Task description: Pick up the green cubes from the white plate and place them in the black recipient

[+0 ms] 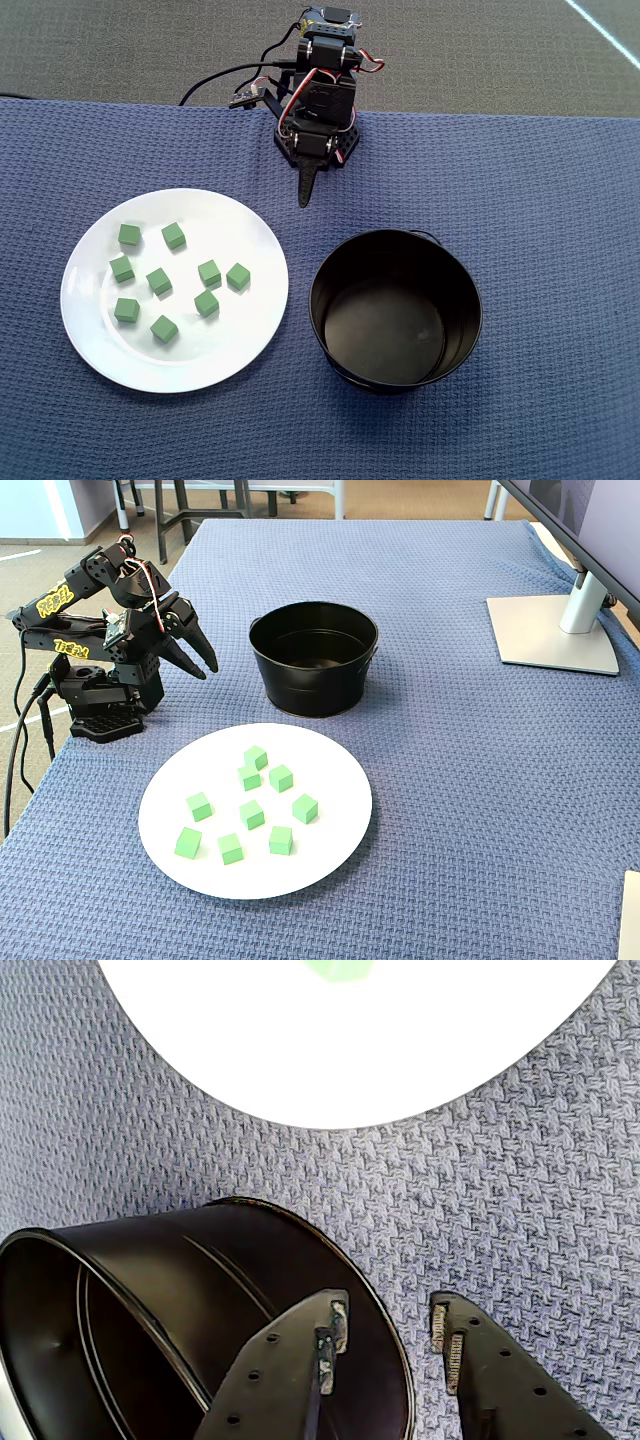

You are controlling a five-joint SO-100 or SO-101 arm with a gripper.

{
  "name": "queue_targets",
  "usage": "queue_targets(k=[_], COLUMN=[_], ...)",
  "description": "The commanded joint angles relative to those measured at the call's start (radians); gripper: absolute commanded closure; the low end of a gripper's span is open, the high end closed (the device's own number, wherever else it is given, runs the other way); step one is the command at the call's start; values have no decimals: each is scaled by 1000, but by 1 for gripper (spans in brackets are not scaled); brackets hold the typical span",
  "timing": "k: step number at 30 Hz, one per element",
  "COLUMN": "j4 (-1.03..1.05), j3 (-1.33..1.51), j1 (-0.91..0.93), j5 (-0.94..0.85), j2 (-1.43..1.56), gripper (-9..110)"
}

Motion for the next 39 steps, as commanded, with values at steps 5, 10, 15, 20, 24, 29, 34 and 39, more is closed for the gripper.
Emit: queue_targets(k=[5,10,15,20,24,29,34,39], j4=[-115,-112,-92,15,75,-28,-124,-258], j3=[35,37,-21,-298,-508,-603,-692,-798], j1=[-20,-20,-6,48,114,219,331,499], j5=[-28,-34,-31,-31,-86,-258,-505,-611], j2=[-127,-124,-160,-328,-469,-675,-884,-1012], gripper=[101,101,102,100,97,93,88,87])
